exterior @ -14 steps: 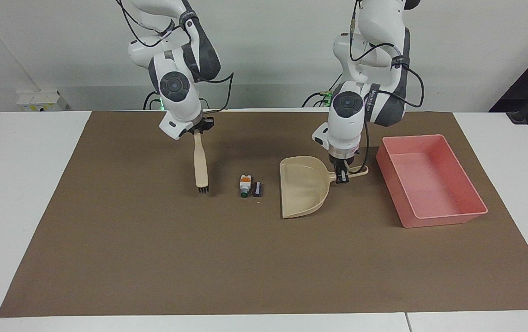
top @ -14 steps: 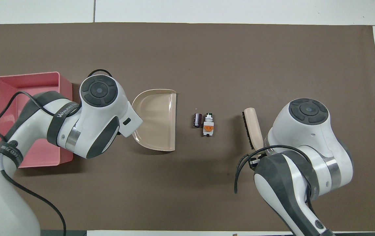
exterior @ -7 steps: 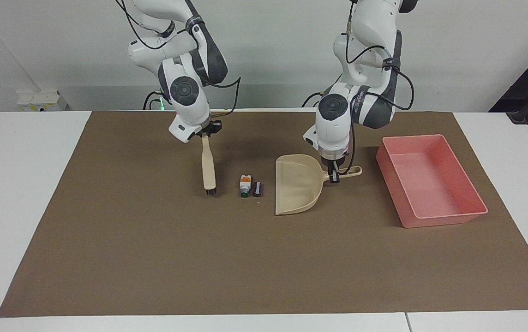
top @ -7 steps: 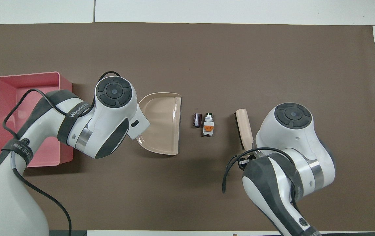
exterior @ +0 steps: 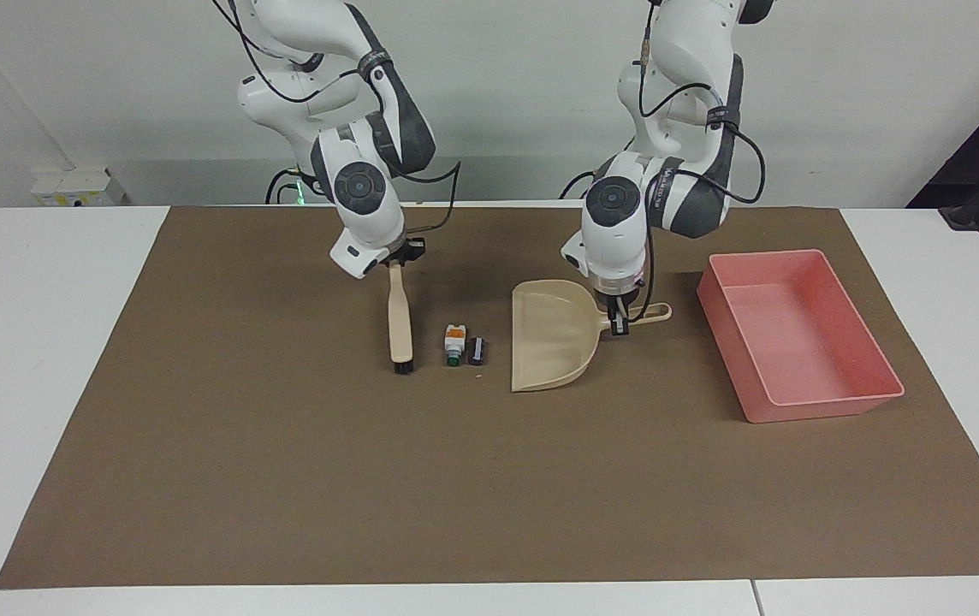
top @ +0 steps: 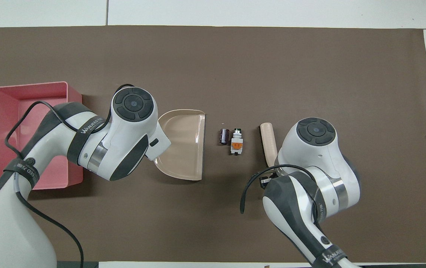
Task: Clean e-waste and dump in bin
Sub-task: 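Hold the dustpan still while the right gripper carries the brush toward the component, then sweep the component into the dustpan with the brush in the right gripper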
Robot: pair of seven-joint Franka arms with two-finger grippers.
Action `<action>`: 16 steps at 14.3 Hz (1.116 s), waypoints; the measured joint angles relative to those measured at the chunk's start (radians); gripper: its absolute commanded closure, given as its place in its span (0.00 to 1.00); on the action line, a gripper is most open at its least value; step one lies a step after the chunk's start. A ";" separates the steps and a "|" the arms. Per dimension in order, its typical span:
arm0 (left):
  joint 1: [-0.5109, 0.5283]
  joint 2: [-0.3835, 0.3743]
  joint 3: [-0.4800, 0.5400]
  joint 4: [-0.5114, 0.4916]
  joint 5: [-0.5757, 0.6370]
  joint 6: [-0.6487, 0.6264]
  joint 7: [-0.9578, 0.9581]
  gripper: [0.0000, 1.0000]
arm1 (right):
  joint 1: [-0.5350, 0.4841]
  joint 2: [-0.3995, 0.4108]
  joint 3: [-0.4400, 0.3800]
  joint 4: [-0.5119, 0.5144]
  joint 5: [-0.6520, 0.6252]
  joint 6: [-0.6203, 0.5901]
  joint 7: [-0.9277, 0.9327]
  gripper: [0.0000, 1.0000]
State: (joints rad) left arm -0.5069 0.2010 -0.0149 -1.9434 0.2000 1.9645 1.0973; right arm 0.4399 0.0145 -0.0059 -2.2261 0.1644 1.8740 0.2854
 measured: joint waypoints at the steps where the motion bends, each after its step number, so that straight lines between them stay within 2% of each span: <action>1: 0.000 0.000 0.000 0.000 0.000 -0.001 0.000 1.00 | 0.017 0.006 0.000 0.000 0.003 0.016 0.019 1.00; 8: 0.000 0.000 0.000 0.000 0.000 -0.010 0.000 1.00 | 0.067 0.049 0.000 0.027 0.033 0.059 0.071 1.00; 16: 0.000 0.000 0.000 0.000 0.000 -0.017 0.000 1.00 | 0.133 0.179 0.004 0.180 0.091 0.058 0.169 1.00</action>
State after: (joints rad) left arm -0.5071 0.2010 -0.0149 -1.9435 0.2000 1.9479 1.0972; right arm 0.5726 0.1935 -0.0018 -2.0459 0.2555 1.9323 0.4548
